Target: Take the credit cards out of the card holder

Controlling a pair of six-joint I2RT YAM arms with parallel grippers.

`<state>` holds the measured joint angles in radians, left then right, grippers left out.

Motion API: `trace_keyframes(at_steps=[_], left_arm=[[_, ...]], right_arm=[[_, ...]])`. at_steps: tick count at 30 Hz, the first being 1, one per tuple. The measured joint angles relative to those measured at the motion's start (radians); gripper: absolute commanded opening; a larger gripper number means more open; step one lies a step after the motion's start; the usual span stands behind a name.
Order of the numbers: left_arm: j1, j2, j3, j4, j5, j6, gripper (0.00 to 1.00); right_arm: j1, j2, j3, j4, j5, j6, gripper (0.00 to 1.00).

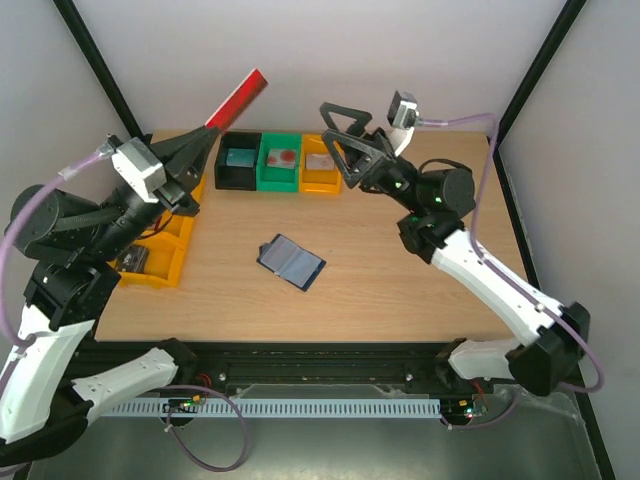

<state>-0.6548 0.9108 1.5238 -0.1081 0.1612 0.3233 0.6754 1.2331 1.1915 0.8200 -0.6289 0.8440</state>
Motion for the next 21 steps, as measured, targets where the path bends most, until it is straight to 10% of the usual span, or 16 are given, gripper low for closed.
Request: trace_keyframes(at_steps=[8,14,19,21], left_arm=[[0.07,0.008,0.01,-0.018,0.32,-0.385,0.02],[0.071,-0.002,-0.045,-0.015,0.4,-0.491,0.02],[0.071,-0.003,-0.063,-0.016,0.426,-0.528,0.05],[0.074,-0.005,-0.066,-0.018,0.426,-0.534,0.53]], right_arm=[[0.129,0.19,0.107,0.266,-0.103,0.078,0.93],[0.181,0.224,0.196,0.298,-0.127,0.062,0.11],[0.182,0.224,0.203,0.307,-0.124,0.053,0.02],[0.182,0.22,0.203,0.28,-0.125,0.026,0.02]])
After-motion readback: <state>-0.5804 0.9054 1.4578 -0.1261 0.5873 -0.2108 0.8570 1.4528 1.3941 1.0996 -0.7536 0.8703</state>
